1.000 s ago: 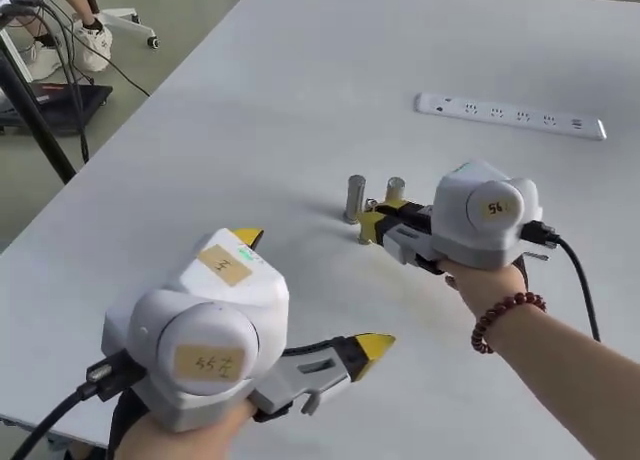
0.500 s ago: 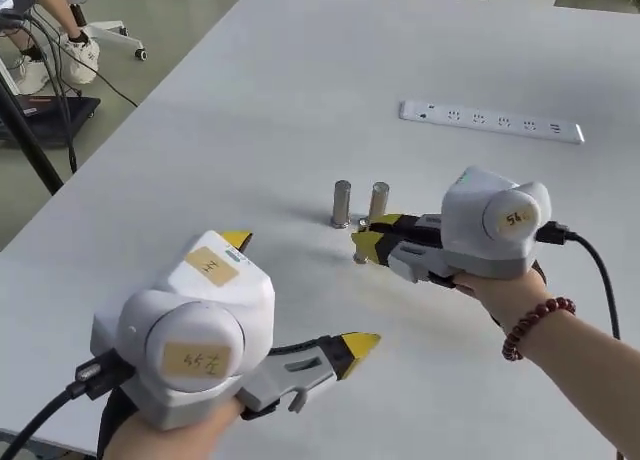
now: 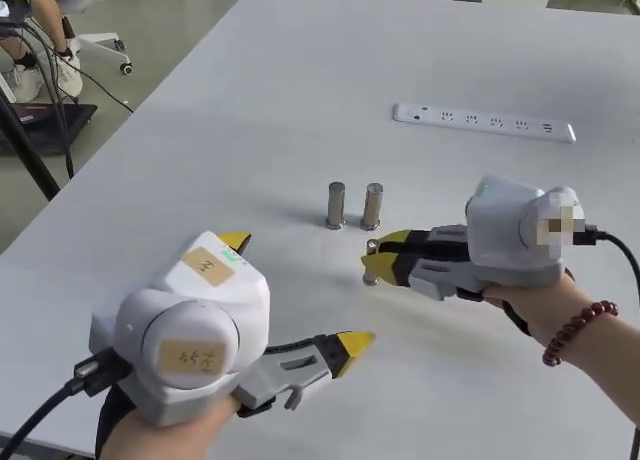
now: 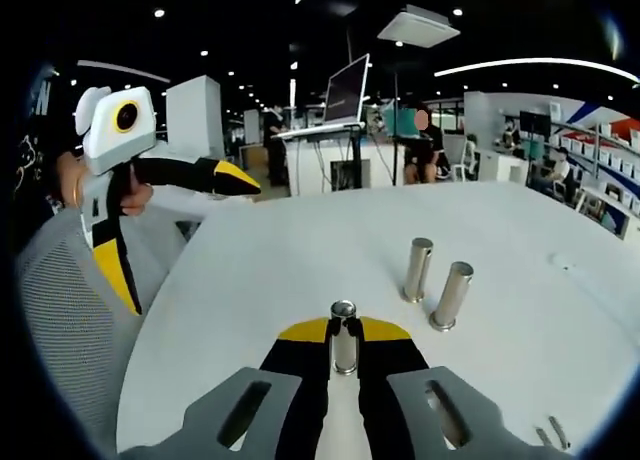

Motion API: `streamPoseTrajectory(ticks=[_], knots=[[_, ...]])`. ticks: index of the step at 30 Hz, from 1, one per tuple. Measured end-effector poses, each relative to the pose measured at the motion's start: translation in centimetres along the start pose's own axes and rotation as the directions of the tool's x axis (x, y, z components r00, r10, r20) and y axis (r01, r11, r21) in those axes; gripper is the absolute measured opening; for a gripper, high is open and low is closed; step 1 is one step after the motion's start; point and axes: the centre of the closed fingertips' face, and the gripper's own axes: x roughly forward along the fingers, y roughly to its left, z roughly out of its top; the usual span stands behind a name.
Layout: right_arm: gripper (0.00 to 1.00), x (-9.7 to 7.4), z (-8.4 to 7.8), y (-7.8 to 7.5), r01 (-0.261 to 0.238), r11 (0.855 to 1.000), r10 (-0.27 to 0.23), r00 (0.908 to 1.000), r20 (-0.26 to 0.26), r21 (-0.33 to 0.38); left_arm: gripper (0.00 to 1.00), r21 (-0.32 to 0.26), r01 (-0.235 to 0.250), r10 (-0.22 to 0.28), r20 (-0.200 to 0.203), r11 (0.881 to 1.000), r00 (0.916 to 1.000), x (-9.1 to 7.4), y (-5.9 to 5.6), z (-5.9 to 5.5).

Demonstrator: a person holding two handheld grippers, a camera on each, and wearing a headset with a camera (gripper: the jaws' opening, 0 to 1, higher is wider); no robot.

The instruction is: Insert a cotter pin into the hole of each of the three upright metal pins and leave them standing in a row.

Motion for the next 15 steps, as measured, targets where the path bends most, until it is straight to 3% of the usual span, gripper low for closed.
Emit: streamPoseTrajectory(ticks=[8,15], knots=[[0.04,-0.7,-1.3,0.1,-0.023,0.999,0.021,0.9989,-0.041,-0.039,0.88,0.001,0.002,-0.002,-0.009,1.000,1.0000,0.1,0.0,-0.2],[0.04,-1.2,-1.5,0.2,-0.036,0.997,0.033,0.9983,-0.047,-0.068,0.88,-0.003,0.001,-0.001,-0.019,1.000,0.9998,0.2,0.0,-0.5]])
